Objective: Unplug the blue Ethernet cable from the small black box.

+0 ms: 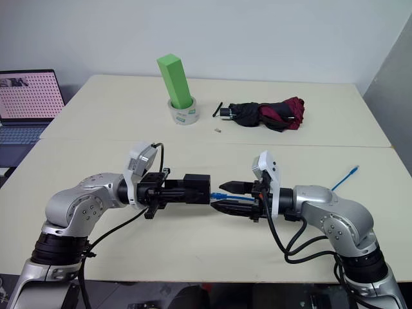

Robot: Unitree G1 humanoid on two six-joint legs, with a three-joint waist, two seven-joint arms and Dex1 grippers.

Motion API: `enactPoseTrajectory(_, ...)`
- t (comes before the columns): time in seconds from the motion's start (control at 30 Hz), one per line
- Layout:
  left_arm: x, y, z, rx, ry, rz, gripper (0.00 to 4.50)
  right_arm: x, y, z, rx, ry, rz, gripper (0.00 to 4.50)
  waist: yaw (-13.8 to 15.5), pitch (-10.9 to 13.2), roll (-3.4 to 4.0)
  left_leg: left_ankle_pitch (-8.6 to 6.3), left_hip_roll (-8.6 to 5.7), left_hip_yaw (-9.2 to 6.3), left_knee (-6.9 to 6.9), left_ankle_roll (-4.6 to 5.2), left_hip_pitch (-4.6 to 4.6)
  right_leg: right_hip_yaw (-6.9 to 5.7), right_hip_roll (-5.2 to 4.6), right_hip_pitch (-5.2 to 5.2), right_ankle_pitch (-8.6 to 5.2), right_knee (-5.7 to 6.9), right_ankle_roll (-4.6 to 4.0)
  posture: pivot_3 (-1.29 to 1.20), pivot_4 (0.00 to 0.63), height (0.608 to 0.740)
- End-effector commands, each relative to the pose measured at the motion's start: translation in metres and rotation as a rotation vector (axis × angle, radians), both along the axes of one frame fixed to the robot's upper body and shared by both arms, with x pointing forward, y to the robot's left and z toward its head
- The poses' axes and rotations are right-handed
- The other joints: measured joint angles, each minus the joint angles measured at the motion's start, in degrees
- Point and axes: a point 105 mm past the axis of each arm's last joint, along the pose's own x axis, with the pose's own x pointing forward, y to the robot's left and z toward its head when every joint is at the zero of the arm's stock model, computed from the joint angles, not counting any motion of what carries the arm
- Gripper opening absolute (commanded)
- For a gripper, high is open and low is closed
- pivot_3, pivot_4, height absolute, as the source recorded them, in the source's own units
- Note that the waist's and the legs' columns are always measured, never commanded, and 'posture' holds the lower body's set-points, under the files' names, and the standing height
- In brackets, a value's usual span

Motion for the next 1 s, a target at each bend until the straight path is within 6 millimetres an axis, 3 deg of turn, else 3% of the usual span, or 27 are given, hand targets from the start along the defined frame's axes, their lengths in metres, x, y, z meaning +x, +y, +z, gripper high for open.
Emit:
enactPoseTrajectory(0.03, -0.002, -0.001, 0.006, -0.012, -0.037, -0.016, 0.78, -0.003, 0.003, 0.007, 0.013, -0.031, 0.02, 2.94, 0.0, 0.0, 0.0, 0.0, 0.0, 0.0, 0.0, 0.0, 0.0, 0.0, 0.0, 0.0, 0.0, 0.0, 0.0, 0.0, 0.15, 0.74)
enactPoseTrajectory(0.13, -0.003, 0.0, 0.005, -0.011, -0.037, -0.017, 0.78, -0.003, 0.005, 0.006, 0.007, -0.031, 0.023, 2.94, 0.0, 0.0, 0.0, 0.0, 0.0, 0.0, 0.0, 0.0, 0.0, 0.0, 0.0, 0.0, 0.0, 0.0, 0.0, 0.0, 0.15, 0.74)
enactPoseTrajectory(0.53, -0.003, -0.002, 0.003, -0.015, -0.044, -0.014, 0.78, 0.0, 0.01, 0.002, -0.035, -0.05, 0.041, 0.05, 0.0, 0.0, 0.0, 0.0, 0.0, -0.01, 0.0, 0.0, 0.0, 0.0, 0.0, 0.0, 0.0, -0.01, 0.0, 0.0, 0.15, 0.74)
enactPoseTrajectory(0.83, -0.005, -0.002, -0.001, -0.006, -0.048, -0.029, 0.78, 0.002, 0.01, 0.0, -0.046, -0.038, 0.055, 0.05, 0.0, 0.0, 0.0, 0.0, 0.0, 0.0, -0.01, 0.0, 0.0, 0.0, 0.0, 0.0, 0.0, -0.02, 0.0, 0.0, 0.15, 0.74)
enactPoseTrajectory(1.0, -0.001, 0.005, -0.006, 0.034, -0.075, 0.001, 0.78, 0.006, -0.007, -0.003, -0.073, 0.004, 0.045, 0.05, 0.0, 0.0, 0.0, 0.0, 0.0, 0.0, -0.02, 0.0, 0.0, 0.01, 0.0, 0.0, 0.0, -0.02, 0.0, 0.0, 0.15, 0.74)
